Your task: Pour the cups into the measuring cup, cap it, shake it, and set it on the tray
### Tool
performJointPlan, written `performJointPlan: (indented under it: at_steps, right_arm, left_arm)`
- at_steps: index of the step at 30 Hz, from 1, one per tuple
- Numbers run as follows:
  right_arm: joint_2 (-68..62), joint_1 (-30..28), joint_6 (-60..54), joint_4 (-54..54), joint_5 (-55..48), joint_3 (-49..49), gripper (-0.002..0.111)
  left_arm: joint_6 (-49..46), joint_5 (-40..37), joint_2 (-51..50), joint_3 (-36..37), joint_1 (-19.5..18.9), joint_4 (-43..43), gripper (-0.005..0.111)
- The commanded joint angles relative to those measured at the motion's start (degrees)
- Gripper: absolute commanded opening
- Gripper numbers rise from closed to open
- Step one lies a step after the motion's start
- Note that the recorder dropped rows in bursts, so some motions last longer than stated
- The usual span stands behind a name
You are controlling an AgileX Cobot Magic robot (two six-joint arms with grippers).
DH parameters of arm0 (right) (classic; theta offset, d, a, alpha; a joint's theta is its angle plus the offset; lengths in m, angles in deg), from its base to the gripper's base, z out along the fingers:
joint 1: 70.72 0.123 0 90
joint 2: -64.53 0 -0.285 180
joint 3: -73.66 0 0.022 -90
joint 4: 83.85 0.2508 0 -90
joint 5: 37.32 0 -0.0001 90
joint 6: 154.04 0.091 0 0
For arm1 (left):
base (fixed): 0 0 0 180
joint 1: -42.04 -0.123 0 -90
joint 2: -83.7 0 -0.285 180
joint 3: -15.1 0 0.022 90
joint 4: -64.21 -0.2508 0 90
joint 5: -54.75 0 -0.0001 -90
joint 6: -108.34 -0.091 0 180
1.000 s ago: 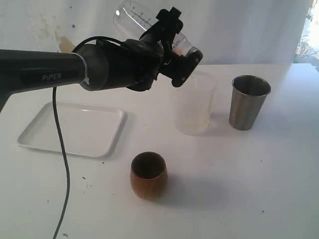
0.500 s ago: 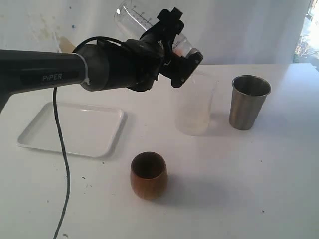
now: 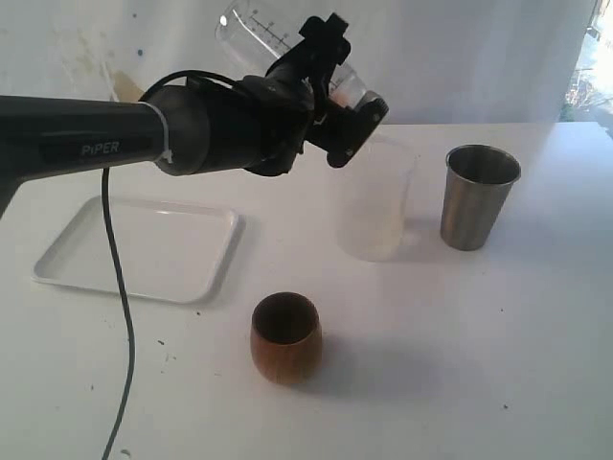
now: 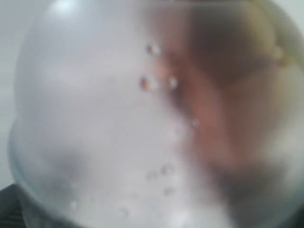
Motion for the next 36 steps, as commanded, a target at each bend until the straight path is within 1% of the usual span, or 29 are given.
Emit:
performJointPlan:
  at_steps: [1,14,36]
  right_arm:
    - [0.32,-0.28,0.23,-0.18,0.84,0.40,0.000]
    - [0.32,-0.28,0.23,-0.18,0.84,0.40,0.000]
    - [0.32,-0.28,0.23,-0.18,0.84,0.40,0.000]
  left_arm:
    - [0.15,-2.89,1.61,-0.81,0.17,-1.73,0.000]
    - [-0.52,-2.86,1.61,-0.81,2.03,-1.73,0.000]
    - [-1.33,-3.80,1.61,-0.81,2.19,-1.73,0.000]
